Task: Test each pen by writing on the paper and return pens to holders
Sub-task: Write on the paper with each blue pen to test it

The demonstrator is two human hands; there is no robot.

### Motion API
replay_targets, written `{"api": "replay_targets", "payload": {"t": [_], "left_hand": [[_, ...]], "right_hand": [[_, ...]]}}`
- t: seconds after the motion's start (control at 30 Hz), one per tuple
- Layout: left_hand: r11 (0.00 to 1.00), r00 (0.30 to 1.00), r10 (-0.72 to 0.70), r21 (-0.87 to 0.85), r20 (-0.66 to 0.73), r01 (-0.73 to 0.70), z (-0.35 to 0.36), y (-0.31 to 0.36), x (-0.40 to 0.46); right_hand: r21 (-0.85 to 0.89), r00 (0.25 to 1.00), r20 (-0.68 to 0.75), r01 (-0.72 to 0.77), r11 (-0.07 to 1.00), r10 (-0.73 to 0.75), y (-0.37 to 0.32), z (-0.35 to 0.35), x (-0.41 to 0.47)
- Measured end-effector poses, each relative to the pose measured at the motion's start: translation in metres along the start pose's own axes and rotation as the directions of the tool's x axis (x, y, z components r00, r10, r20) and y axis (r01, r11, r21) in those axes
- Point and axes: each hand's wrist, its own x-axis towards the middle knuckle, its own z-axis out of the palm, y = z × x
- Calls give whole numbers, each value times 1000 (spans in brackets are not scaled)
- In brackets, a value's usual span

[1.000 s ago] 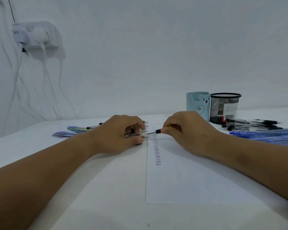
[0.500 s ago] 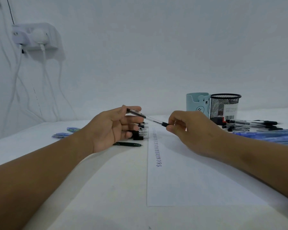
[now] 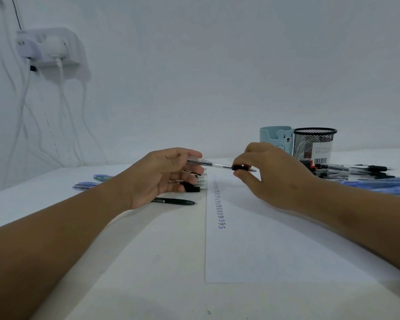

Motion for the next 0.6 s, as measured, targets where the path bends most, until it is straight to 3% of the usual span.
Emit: {"api": "replay_targets", "payload": {"t": [0.07,0.13,0.33,0.6], "left_hand": [[947,998,48,315,40,-59,-8,-3,-3],[856,993,23,511,112,-78,-13,-7,-6],[738,996,6,672,83,-61,-14,-6,-2],[588,941,331,794,-63,-154,-7,-17,3]], "right_hand": [[10,999,3,-32,999,32,3,-1,0],[32,999,19,-52,998,51,5,-2,0],[182,993,-65,-87,979,101,5,1,-1],[234,991,-76,-90,968,111,2,1,-2]]}}
